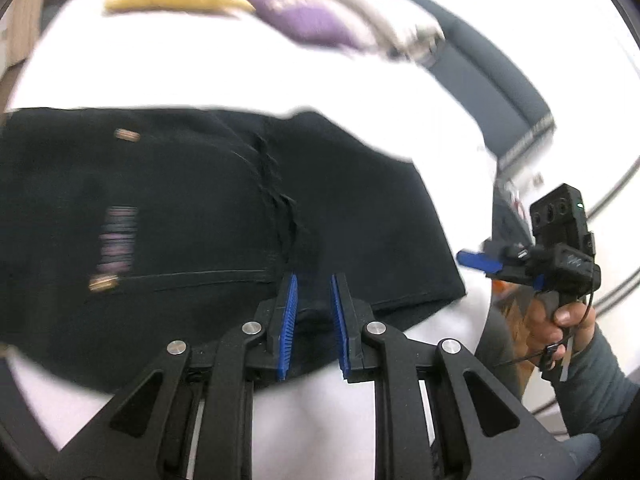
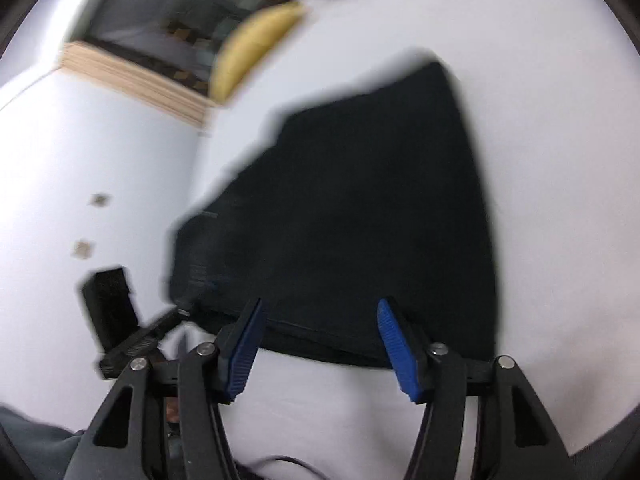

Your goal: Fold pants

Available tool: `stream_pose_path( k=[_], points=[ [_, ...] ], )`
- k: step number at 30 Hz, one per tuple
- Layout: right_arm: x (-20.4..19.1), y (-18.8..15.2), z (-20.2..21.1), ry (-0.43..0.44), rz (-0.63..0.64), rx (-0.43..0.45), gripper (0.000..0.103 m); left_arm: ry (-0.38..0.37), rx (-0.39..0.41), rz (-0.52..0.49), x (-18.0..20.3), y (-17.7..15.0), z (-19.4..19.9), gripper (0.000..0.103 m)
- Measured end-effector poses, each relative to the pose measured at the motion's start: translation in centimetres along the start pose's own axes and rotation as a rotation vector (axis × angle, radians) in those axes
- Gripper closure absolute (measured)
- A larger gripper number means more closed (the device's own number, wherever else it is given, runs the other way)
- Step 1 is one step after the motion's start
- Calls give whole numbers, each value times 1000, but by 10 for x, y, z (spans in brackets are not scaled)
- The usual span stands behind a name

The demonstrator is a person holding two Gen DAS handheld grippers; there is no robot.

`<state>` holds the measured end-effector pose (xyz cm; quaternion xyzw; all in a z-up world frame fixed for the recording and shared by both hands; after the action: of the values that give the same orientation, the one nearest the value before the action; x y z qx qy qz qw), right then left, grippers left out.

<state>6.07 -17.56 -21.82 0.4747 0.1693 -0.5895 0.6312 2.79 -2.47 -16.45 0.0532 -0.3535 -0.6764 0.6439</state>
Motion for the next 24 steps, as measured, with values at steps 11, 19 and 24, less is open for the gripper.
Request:
stream_pose_path(
  k=[11, 19, 24],
  points=[
    [59, 9, -55, -116, -138, -2, 31, 183, 274, 572, -166, -48, 120, 25],
    [40, 9, -53, -40, -109, 28, 31, 17, 243, 717, -196, -61, 92, 25],
    [27, -4, -16, -40, -112, 13, 31, -33, 204, 831, -218, -68, 68, 25]
  ],
)
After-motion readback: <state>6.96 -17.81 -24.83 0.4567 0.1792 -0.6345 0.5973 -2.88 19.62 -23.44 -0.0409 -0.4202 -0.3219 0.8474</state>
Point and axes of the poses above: each gripper's, at about its wrist camera, not at the fingertips, and z roughly against the way its jaws point, x to its right, y to its top, the point moved 7 cm from there along -z, roughly the way its jaws point, and after that the axes turned 7 degrees about y, right-handed, at the moved point
